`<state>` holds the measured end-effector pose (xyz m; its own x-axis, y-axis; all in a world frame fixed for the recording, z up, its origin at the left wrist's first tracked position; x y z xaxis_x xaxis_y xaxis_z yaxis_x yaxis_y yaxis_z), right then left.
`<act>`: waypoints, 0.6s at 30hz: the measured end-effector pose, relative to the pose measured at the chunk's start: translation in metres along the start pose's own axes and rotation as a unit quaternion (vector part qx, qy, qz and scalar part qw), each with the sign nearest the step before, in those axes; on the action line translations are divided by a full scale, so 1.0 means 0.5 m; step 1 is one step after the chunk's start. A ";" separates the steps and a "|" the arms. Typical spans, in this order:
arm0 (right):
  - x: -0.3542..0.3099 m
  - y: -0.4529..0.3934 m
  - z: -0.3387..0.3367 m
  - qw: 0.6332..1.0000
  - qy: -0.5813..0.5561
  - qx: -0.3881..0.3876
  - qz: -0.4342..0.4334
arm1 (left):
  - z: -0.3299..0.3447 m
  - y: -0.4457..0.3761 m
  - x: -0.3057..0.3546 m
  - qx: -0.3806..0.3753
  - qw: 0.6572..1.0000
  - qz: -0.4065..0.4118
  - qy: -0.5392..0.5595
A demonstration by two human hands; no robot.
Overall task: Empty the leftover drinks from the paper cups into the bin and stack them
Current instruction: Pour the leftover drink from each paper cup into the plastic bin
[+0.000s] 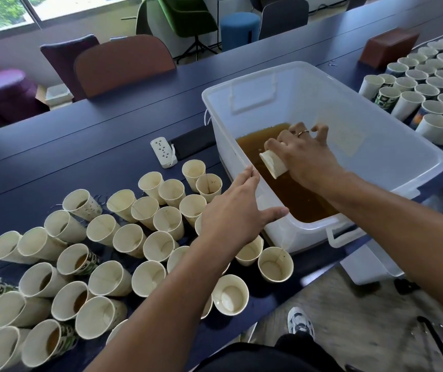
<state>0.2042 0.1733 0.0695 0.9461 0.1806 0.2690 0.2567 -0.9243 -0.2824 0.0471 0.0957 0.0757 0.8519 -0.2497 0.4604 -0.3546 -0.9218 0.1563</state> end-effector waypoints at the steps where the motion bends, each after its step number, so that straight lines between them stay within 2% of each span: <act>1: 0.000 0.000 0.001 1.000 -0.002 -0.003 0.001 | 0.000 0.000 0.001 -0.001 1.000 0.000 0.003; 8: 0.011 -0.001 0.010 0.998 -0.011 -0.048 0.042 | 0.002 0.003 0.001 0.000 1.000 0.006 0.017; 12: 0.031 -0.008 0.012 0.986 -0.122 -0.048 0.106 | 0.001 0.002 -0.004 0.005 0.999 0.008 0.034; 16: 0.044 -0.009 -0.023 0.962 -0.215 -0.026 0.165 | -0.021 0.007 -0.022 -0.031 0.997 0.022 0.074; 18: 0.035 -0.009 -0.067 0.950 -0.254 0.000 0.181 | -0.068 0.027 -0.043 -0.001 0.992 0.023 0.128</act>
<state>0.2128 0.1695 0.1062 0.9458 -0.0102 -0.3245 -0.1034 -0.9570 -0.2712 0.0108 0.0989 0.0976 0.7100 -0.2073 0.6730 -0.3917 -0.9105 0.1328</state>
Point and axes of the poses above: each hand's wrist, its own y-axis away from the middle knuckle, its own z-axis out of the palm, x = y × z, the point moved 6 cm from there along -y, towards the middle knuckle, and after that the axes turned 2 degrees about z, right-handed, at the moved point
